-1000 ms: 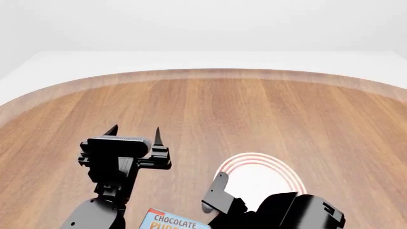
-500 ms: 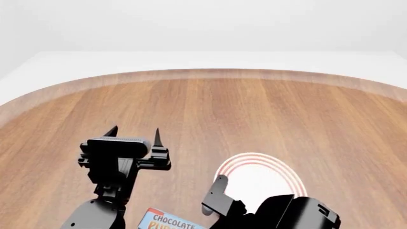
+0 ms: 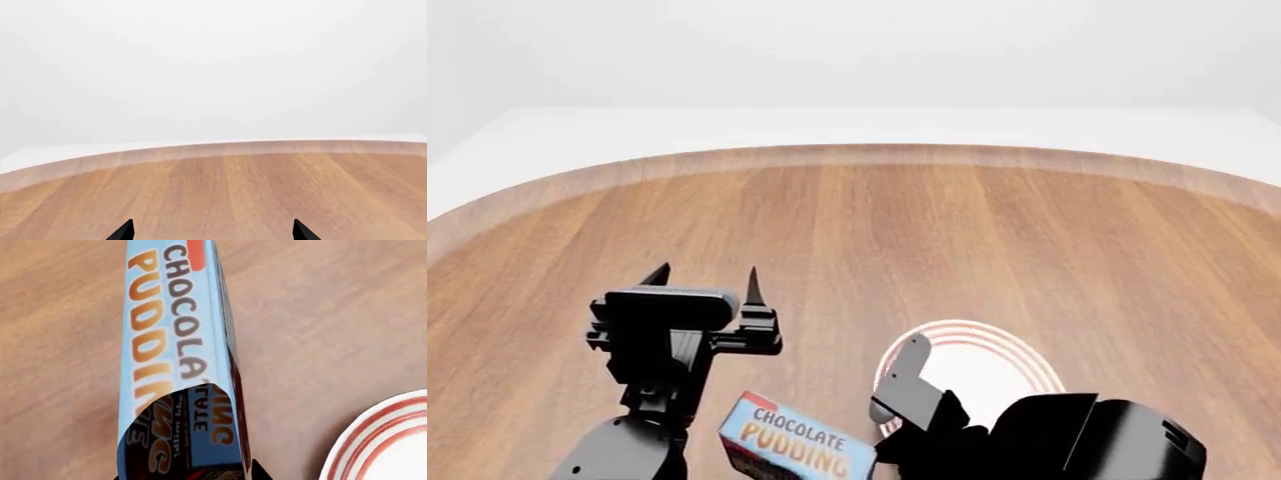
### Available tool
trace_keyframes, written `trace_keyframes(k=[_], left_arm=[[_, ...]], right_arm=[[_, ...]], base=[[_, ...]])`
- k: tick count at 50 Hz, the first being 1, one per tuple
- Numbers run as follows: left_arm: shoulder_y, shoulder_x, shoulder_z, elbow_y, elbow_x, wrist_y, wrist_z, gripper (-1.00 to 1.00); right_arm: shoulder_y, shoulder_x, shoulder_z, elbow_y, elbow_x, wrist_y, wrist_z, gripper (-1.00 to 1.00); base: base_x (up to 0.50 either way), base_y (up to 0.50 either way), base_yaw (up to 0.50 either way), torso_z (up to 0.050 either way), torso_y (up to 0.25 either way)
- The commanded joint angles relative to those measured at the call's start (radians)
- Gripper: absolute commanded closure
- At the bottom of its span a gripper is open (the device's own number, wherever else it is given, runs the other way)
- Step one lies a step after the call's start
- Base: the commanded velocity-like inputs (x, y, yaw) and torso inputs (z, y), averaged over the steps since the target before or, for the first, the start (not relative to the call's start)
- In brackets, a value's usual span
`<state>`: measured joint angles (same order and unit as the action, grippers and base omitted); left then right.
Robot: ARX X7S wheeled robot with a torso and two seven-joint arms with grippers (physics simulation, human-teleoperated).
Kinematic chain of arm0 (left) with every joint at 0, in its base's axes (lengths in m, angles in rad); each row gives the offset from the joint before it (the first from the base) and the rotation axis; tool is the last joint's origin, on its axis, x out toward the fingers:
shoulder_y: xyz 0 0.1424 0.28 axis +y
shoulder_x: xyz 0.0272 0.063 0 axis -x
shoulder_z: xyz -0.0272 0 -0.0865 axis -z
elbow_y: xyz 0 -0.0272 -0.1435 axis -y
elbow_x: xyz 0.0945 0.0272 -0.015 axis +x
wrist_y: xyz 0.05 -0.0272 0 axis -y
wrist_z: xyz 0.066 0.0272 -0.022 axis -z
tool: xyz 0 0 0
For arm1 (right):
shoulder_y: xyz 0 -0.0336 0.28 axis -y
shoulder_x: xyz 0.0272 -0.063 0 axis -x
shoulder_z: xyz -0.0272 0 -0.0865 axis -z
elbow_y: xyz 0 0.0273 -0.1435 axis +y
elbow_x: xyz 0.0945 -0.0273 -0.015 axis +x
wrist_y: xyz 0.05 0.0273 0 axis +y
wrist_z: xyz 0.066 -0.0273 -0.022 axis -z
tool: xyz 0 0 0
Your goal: Put the chocolate pudding to the right of the plate.
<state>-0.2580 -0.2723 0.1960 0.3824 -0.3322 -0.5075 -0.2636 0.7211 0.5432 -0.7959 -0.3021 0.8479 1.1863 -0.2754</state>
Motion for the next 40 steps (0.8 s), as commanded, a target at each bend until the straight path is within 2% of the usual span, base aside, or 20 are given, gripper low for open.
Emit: trace_keyframes(k=[1, 12, 21, 32, 40], left_arm=[[-0.004, -0.004, 0.000, 0.000, -0.005, 0.001, -0.005, -1.00], [-0.004, -0.010, 0.001, 0.004, -0.008, 0.001, -0.010, -1.00], [-0.003, -0.012, 0.004, 0.004, -0.011, 0.002, -0.014, -1.00], [-0.004, -0.013, 0.010, -0.008, -0.014, 0.011, -0.014, -1.00], [-0.002, -0.013, 0.012, -0.016, -0.015, 0.020, -0.014, -1.00]], right_arm=[[-0.008, 0.069, 0.105, -0.076, 0.066, 0.047, 0.063, 1.00], [-0.040, 0.145, 0.322, -0.096, 0.194, 0.114, 0.213, 1.00], [-0.011, 0.197, 0.464, -0.007, 0.240, 0.137, 0.293, 1.00], [0.039, 0.211, 0.565, 0.144, 0.244, 0.147, 0.374, 1.00], [0.076, 0.224, 0.572, 0.250, 0.209, 0.152, 0.401, 1.00]], base=[[0.00, 0.00, 0.00, 0.000, 0.000], [0.00, 0.00, 0.00, 0.000, 0.000], [0.00, 0.00, 0.00, 0.000, 0.000], [0.00, 0.00, 0.00, 0.000, 0.000], [0.00, 0.00, 0.00, 0.000, 0.000]])
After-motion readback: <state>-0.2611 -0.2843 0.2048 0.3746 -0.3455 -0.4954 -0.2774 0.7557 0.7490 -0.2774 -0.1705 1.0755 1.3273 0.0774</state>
